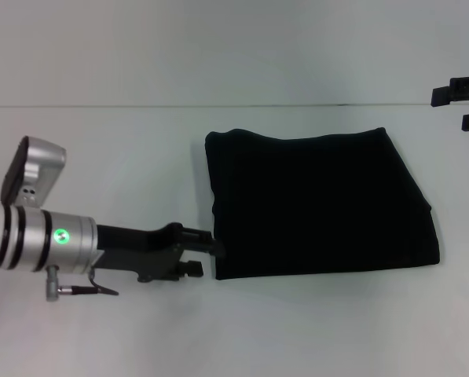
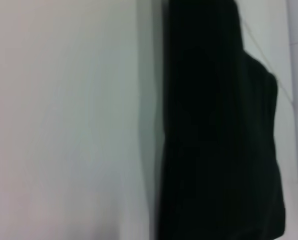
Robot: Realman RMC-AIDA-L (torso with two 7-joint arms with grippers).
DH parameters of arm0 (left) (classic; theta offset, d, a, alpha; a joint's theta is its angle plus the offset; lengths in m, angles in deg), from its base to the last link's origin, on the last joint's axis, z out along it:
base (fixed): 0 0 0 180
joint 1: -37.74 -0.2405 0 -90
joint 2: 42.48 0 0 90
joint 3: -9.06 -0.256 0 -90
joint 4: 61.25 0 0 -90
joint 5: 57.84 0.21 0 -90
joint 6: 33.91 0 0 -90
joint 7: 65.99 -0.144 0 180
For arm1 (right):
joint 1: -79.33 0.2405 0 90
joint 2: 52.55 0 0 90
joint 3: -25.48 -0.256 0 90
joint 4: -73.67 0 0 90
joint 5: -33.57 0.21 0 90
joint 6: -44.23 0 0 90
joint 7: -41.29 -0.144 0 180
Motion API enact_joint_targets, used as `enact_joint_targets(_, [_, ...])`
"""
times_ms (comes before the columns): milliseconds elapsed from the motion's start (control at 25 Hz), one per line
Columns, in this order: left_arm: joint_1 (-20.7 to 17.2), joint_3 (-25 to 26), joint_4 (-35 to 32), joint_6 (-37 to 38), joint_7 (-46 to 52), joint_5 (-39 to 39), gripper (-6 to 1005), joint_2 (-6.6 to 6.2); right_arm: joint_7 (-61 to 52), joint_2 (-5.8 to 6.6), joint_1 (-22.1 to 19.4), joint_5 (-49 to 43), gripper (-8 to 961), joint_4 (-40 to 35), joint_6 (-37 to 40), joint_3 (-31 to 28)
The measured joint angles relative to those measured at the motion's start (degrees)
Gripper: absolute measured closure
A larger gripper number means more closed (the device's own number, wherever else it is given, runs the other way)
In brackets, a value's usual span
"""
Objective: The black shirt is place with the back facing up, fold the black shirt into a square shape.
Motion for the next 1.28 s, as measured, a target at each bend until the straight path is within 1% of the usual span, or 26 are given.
enact_joint_targets(40, [-0.02, -0.01, 0.11, -0.28, 0.00, 0.00, 368, 0.09, 0.00, 0.00, 0.01, -0.01, 6, -0.01, -0.02, 0.00])
enact_joint_targets(80, [-0.05, -0.04, 0.62, -1.29, -0.01, 0.00, 396, 0.51, -0.01, 0.00, 0.01, -0.01, 6, -0.01, -0.04, -0.04])
enact_joint_targets(280, [0.05, 0.40, 2.17, -3.37, 0.14, -0.43, 402, 1.03, -0.03, 0.01, -0.06, -0.03, 6, -0.05, -0.13, -0.50])
enact_joint_targets(480, [0.44, 0.78, 1.70, -7.27, -1.84, -2.06, 403, 2.20, 0.22, 0.04, -0.22, -0.02, 6, -0.07, -0.21, -0.67])
enact_joint_targets(680, [2.28, 0.33, 1.72, -11.26, -5.13, -2.19, 405, 2.37, 0.29, 0.06, -0.19, 0.00, 6, -0.06, -0.79, -0.69])
enact_joint_targets(920, [3.24, 0.18, 1.73, -13.28, -5.65, -2.18, 419, 2.22, 0.37, 0.06, -0.23, 0.00, 6, 0.25, -0.93, -0.70])
enact_joint_targets(1120, [4.15, -1.97, 2.19, -15.21, -5.71, -1.78, 450, 2.92, 0.14, 0.06, -0.35, 0.00, 6, 0.22, -0.97, -0.70])
enact_joint_targets(1280, [4.84, -3.67, 2.49, -15.77, -5.34, -1.77, 475, 3.08, 0.12, 0.06, -0.31, 0.00, 6, 0.24, -0.85, -0.70])
